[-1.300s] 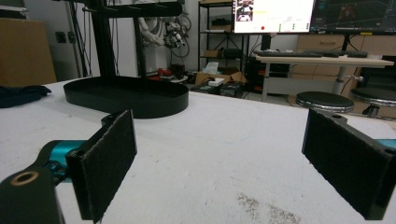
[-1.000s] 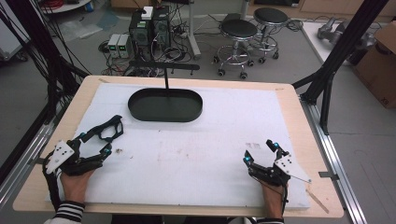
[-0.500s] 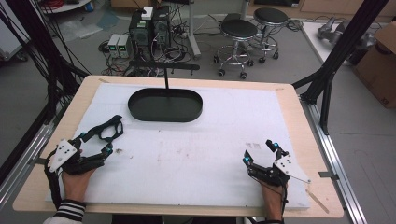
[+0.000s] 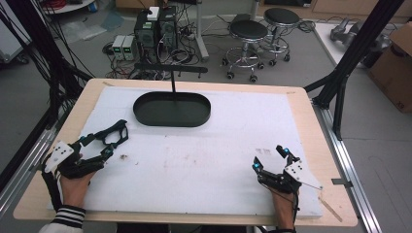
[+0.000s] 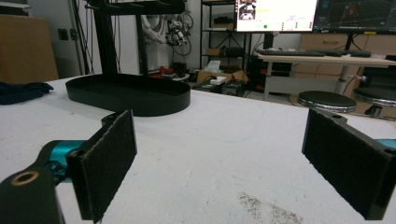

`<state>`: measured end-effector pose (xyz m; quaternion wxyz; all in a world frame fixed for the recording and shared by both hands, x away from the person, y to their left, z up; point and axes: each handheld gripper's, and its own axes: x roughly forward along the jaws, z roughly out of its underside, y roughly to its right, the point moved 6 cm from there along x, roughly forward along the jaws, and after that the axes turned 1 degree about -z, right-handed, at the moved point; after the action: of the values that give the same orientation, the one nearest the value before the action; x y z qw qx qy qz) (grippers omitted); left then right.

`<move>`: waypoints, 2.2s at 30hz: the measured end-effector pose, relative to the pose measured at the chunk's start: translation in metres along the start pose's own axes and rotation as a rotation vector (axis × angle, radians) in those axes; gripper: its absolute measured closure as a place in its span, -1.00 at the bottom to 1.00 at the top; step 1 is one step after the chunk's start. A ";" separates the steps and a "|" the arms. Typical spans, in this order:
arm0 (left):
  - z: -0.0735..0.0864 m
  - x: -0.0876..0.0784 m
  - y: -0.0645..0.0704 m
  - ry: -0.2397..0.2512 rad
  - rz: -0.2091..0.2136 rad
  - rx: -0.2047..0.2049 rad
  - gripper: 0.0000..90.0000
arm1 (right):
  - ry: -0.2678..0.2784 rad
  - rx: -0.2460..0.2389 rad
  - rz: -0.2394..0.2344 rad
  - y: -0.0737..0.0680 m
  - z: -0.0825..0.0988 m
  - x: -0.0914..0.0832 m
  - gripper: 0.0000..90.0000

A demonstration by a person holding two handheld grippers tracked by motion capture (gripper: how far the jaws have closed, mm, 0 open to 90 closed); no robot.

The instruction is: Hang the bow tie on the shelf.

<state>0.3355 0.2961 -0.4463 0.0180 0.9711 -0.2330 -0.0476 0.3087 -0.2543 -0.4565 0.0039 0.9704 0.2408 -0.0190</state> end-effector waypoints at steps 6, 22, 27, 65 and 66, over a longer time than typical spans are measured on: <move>-0.021 0.005 -0.009 -0.020 0.001 0.002 -0.66 | -0.002 -0.002 0.000 0.000 0.000 0.000 -0.80; -0.054 0.033 -0.025 -0.242 0.092 0.130 -0.66 | -0.001 -0.006 0.002 0.000 0.000 0.000 -0.80; -0.056 0.045 -0.032 -0.326 0.105 0.121 -0.66 | -0.002 -0.007 0.004 0.000 0.000 0.000 -0.80; -0.008 0.100 -0.066 -0.923 0.022 0.295 -0.50 | 0.006 0.002 0.008 0.000 0.000 -0.001 -0.80; -0.007 0.101 -0.066 -0.929 0.019 0.286 -0.50 | 0.008 -0.001 0.009 0.000 0.000 -0.001 -0.80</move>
<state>0.4556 0.3091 -0.4519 -0.2210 0.8378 -0.2294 -0.4434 0.3082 -0.2545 -0.4563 0.0034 0.9715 0.2367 -0.0152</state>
